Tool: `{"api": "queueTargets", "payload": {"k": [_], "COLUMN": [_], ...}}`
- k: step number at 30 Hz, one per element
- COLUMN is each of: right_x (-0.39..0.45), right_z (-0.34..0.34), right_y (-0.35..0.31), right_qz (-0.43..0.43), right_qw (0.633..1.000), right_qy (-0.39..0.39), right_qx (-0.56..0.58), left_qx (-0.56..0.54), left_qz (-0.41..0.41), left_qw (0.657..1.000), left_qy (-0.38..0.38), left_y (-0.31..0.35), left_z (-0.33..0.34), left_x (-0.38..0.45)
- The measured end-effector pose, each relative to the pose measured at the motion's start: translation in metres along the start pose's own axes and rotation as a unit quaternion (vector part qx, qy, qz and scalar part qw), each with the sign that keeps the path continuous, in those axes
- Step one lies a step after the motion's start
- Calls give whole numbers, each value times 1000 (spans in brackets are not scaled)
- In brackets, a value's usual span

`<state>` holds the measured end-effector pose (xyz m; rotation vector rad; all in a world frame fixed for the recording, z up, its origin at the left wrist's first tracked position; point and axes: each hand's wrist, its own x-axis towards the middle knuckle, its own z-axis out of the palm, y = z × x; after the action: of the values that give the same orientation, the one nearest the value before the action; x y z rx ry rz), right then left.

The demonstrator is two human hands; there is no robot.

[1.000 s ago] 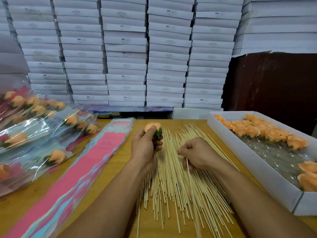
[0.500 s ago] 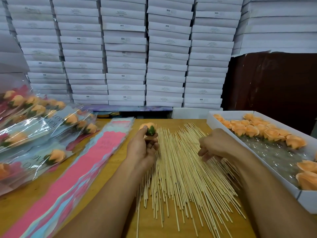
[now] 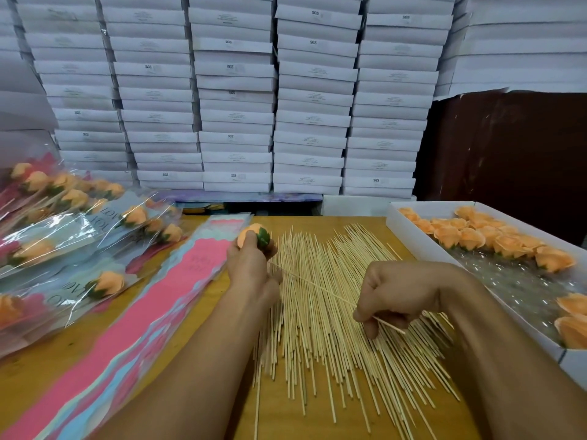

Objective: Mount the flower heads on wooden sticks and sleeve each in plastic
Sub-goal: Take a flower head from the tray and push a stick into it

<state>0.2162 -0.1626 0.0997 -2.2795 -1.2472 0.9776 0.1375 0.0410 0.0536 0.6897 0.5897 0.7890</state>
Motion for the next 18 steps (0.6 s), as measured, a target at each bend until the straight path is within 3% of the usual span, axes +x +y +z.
{"api": "queueTargets", "payload": {"k": [4,12,14,18], "right_x": [-4,15,25,45], "right_z": [-3,17,27,38], "right_y": [3,-13,-16,-19], "right_qz": [-76,-122,-119,-53], "right_qw": [992,971,969,935], "right_qy": [-29,-168,-125,55], "right_qx": [98,119,176,346], "left_qx": [44,-35,-16,50], "left_qz": [92,62,69,27], "left_qw": [994,996,991,969], "left_qy": [27,-60,-111,-240], "left_y": [-2,-1,-9,-23], "left_z": [2,5,9,11], "left_x": [-1,-5,-14,-32]}}
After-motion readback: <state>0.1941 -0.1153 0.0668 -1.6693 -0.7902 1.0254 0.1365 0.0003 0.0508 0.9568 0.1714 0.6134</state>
